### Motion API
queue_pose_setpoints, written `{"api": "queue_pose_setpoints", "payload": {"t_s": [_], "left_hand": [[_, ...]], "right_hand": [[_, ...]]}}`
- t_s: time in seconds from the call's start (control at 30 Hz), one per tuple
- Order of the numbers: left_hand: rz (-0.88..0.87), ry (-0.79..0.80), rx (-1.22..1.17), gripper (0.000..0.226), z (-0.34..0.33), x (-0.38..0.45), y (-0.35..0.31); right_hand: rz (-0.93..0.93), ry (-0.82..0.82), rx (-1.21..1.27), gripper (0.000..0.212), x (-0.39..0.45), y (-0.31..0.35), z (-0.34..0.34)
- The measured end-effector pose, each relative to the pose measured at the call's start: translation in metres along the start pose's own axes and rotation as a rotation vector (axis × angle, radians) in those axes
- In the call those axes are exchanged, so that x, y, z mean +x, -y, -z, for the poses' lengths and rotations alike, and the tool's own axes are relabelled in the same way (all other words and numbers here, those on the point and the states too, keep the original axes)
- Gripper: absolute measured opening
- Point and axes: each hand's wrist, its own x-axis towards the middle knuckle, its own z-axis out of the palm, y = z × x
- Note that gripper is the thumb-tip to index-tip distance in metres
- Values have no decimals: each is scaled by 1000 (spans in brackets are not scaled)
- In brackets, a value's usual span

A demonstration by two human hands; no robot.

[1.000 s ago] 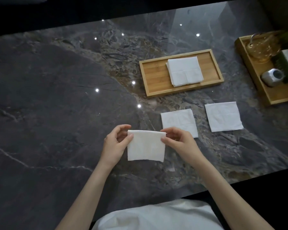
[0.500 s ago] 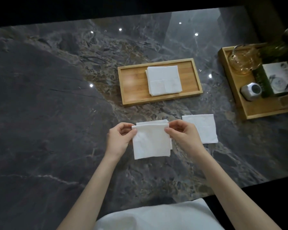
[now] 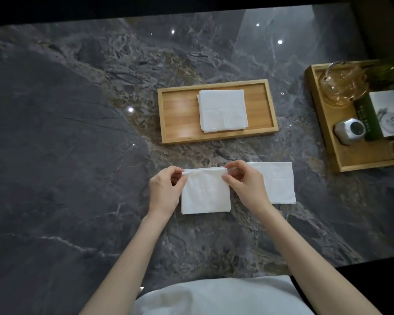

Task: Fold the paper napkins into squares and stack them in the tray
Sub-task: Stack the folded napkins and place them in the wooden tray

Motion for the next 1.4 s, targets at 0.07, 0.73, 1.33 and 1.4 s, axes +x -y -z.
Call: {"api": "queue_pose_setpoints", "payload": {"t_s": [0.07, 0.73, 1.33, 1.4], "left_hand": [[-23, -2, 31, 5, -1, 1, 1], [-290, -4, 448, 24, 1, 1, 10], [-148, 135, 342, 10, -1, 10, -2], [-77, 164, 195, 6, 1, 8, -7]], "right_hand": [[15, -4, -29, 16, 1, 0, -1], [342, 13, -628, 31, 0, 4, -5], [143, 92, -384, 9, -2, 15, -5], [42, 84, -212, 6, -4, 15, 0]]}}
